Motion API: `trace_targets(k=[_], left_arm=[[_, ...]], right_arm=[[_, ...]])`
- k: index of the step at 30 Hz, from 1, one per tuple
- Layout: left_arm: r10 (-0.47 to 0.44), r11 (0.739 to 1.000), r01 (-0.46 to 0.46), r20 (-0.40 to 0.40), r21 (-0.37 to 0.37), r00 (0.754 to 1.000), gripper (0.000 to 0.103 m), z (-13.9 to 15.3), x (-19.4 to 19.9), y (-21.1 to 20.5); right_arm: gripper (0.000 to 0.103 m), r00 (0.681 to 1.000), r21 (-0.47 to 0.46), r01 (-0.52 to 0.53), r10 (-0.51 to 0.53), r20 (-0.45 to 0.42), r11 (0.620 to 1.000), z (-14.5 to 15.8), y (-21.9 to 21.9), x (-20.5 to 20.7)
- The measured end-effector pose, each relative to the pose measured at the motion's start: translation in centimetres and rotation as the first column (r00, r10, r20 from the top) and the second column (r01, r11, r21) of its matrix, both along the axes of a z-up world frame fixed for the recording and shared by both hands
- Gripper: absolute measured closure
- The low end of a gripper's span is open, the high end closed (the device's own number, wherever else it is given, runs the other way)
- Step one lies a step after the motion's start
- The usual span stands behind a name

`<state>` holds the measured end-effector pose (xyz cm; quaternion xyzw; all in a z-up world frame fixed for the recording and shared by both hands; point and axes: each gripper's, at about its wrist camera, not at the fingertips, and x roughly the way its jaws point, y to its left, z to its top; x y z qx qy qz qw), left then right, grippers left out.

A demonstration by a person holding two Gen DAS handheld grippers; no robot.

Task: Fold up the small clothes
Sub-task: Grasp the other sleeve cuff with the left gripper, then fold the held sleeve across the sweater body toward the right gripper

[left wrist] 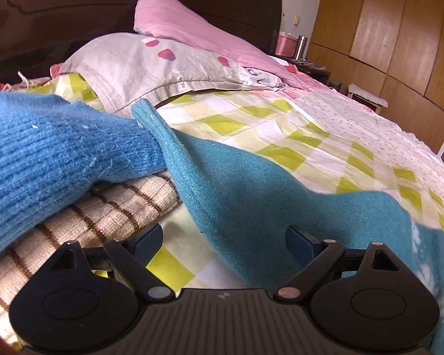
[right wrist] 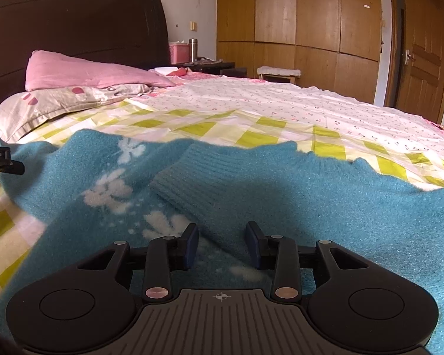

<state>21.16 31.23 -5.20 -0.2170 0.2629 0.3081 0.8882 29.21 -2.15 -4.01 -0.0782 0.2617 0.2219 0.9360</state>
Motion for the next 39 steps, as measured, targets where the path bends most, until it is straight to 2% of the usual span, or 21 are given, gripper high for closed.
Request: trace_targets(k=[3, 8, 11, 14, 15, 16, 18, 20, 21, 26, 33, 36, 39], left_arm=[[0.029, 0.999, -0.028, 0.027, -0.034, 0.999, 0.008, -0.2, 0.4, 0.7], [0.033, 0.999, -0.033, 0.008, 0.016, 0.999, 0.008, -0.3, 1.7, 0.7], [0.054, 0.998, -0.054, 0.024, 0.021, 0.998, 0.009, -0.2, 1.7, 0.9], [0.080, 0.996, -0.081, 0.015, 0.031, 0.997, 0.021, -0.1, 1.9, 1.3], [0.081, 0.996, -0.081, 0.015, 0.029, 0.997, 0.030, -0.1, 2.0, 1.4], [0.068, 0.998, -0.068, 0.026, 0.017, 0.997, 0.044, -0.2, 1.9, 1.6], [0.049, 0.999, -0.049, 0.050, -0.009, 0.998, 0.057, -0.1, 1.9, 2.0], [0.048, 0.999, -0.048, 0.055, -0.009, 0.997, 0.066, 0.1, 1.9, 2.1], [0.043, 0.999, -0.043, 0.061, -0.005, 0.997, 0.075, 0.2, 1.8, 2.1], [0.018, 1.000, -0.019, 0.094, 0.006, 0.995, 0.080, 1.6, 1.7, 1.8], [-0.138, 0.990, 0.133, 0.161, 0.040, 0.977, 0.082, 4.2, 2.3, -1.9], [-0.250, 0.968, 0.244, 0.184, 0.058, 0.951, 0.082, 5.4, 2.8, -4.8], [-0.379, 0.925, 0.369, 0.183, 0.087, 0.907, 0.082, 6.1, 3.4, -8.4]], right_arm=[[0.066, 1.000, 0.005, -0.003, 0.003, -0.002, 1.000, 0.0, -0.1, 0.0], [0.066, 1.000, 0.009, -0.004, 0.004, -0.002, 1.000, 0.0, -0.1, 0.0], [0.066, 1.000, 0.013, -0.005, 0.005, -0.003, 1.000, 0.0, -0.1, 0.0], [0.065, 1.000, 0.018, -0.005, 0.006, -0.004, 1.000, 0.1, -0.2, 0.0], [0.065, 1.000, 0.020, -0.005, 0.006, -0.004, 1.000, 0.1, -0.2, 0.0], [0.065, 1.000, 0.021, -0.006, 0.006, -0.004, 1.000, 0.1, -0.2, 0.0], [0.065, 1.000, 0.022, -0.006, 0.006, -0.004, 1.000, 0.1, -0.3, 0.0], [0.065, 1.000, 0.023, -0.006, 0.006, -0.005, 1.000, 0.1, -0.3, 0.0], [0.065, 1.000, 0.023, -0.006, 0.006, -0.005, 1.000, 0.1, -0.3, 0.0], [0.065, 1.000, 0.024, -0.006, 0.006, -0.004, 1.000, 0.1, -0.3, 0.0], [0.065, 1.000, 0.024, -0.006, 0.006, -0.005, 1.000, 0.0, -0.3, 0.0], [0.065, 1.000, 0.031, -0.006, 0.006, -0.009, 0.999, 0.2, -0.4, 0.1], [0.066, 1.000, 0.048, 0.000, 0.001, -0.016, 0.999, 0.6, -0.7, 0.1]])
